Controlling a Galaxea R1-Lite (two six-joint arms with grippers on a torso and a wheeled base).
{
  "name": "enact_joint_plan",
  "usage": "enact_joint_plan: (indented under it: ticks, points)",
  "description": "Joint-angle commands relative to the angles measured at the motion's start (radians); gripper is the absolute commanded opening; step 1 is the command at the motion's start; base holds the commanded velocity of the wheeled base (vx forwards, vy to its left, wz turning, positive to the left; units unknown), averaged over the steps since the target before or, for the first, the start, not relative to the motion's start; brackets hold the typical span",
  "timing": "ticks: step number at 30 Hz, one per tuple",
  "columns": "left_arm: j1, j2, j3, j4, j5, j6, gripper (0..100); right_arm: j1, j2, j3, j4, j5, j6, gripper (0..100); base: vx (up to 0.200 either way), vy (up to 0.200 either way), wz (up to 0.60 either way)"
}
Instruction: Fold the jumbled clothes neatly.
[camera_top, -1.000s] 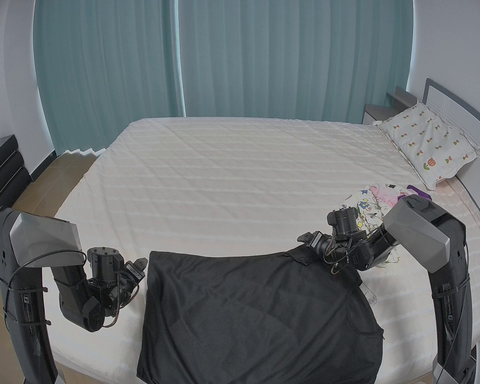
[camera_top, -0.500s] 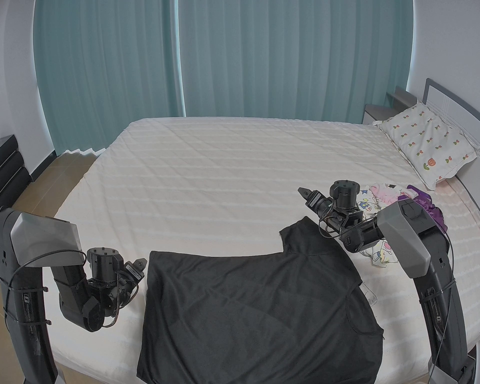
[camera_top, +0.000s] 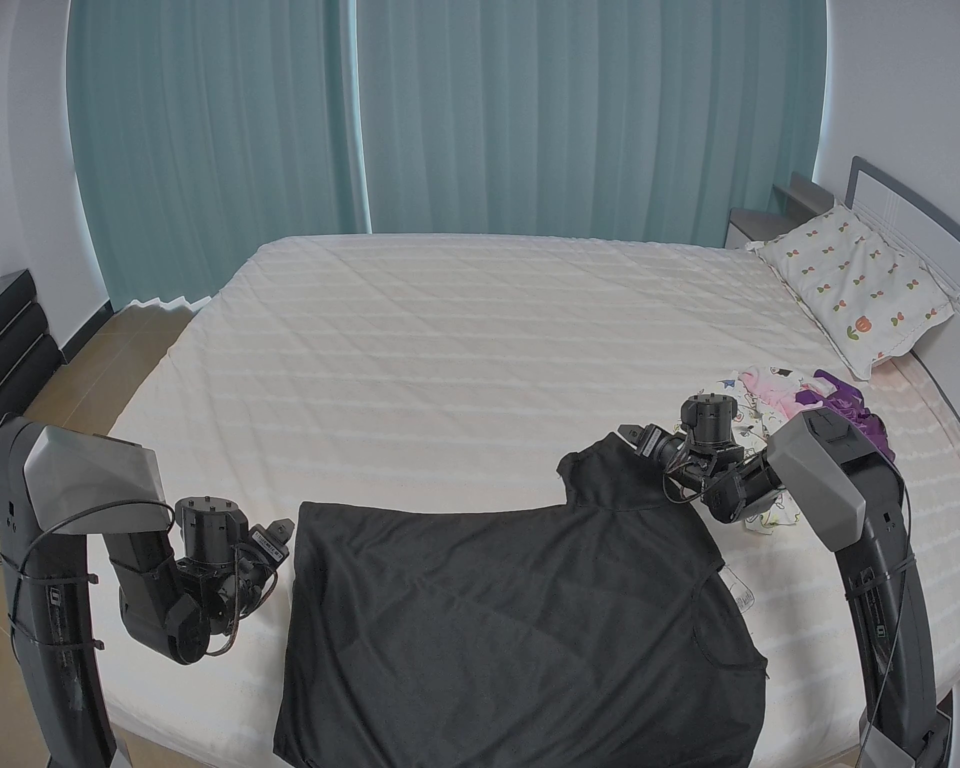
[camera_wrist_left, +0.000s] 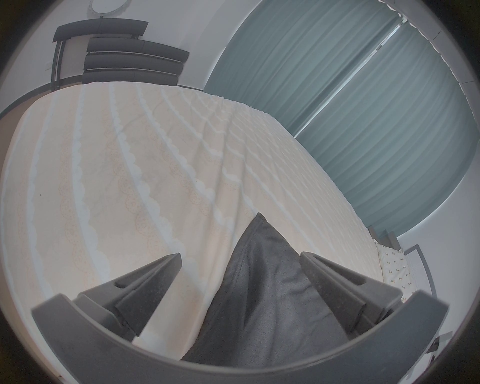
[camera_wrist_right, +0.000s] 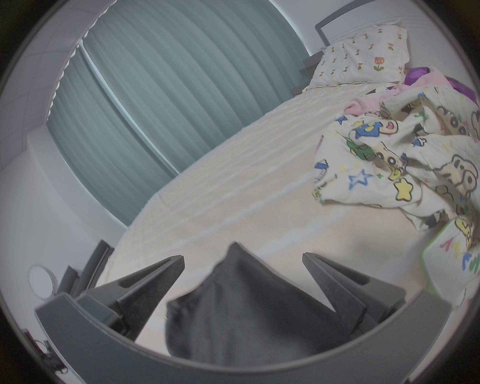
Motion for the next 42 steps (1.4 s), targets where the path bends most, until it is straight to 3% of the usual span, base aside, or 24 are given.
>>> enact_joint_plan:
  ticks: [1,9,10,17,31,35,38,39,41,42]
  points:
    - [0.000,0.003,0.000,0.000,0.000,-0.001,100,-0.014,-0.002,0.040,0.006,0.021,-0.024,100,0.000,0.000,0.00]
    - [0.000,0.005,0.002,0.000,0.000,-0.001,100,-0.017,0.018,0.041,0.006,0.036,-0.103,100,0.000,0.000,0.00]
    - [0.000,0.005,0.000,0.000,0.000,-0.001,100,-0.015,0.021,0.044,0.013,0.041,-0.108,0,0.000,0.000,0.00]
    - [0.000,0.005,0.000,0.000,0.000,-0.001,100,-0.017,0.025,0.040,0.023,0.041,-0.119,0,0.000,0.000,0.00]
    - [0.000,0.016,-0.052,0.000,0.002,0.008,100,-0.100,-0.007,0.026,0.007,0.024,-0.106,0,0.000,0.000,0.00]
    - [0.003,0.034,-0.141,0.017,-0.006,0.034,100,-0.098,-0.001,0.026,0.007,0.018,-0.103,0,0.000,0.000,0.00]
    - [0.003,0.066,-0.207,0.060,-0.030,0.113,100,-0.089,-0.001,0.026,0.007,0.001,-0.103,0,0.000,0.000,0.00]
    - [0.006,0.074,-0.270,0.102,-0.049,0.163,100,-0.086,0.001,0.028,0.007,-0.009,-0.102,0,0.000,0.000,0.00]
    - [0.006,0.078,-0.316,0.141,-0.058,0.176,100,-0.083,0.001,0.031,0.007,-0.010,-0.100,0,0.000,0.000,0.00]
    - [0.003,0.089,-0.406,0.241,-0.089,0.179,100,-0.081,-0.001,0.043,0.007,-0.010,-0.100,0,0.000,0.000,0.00]
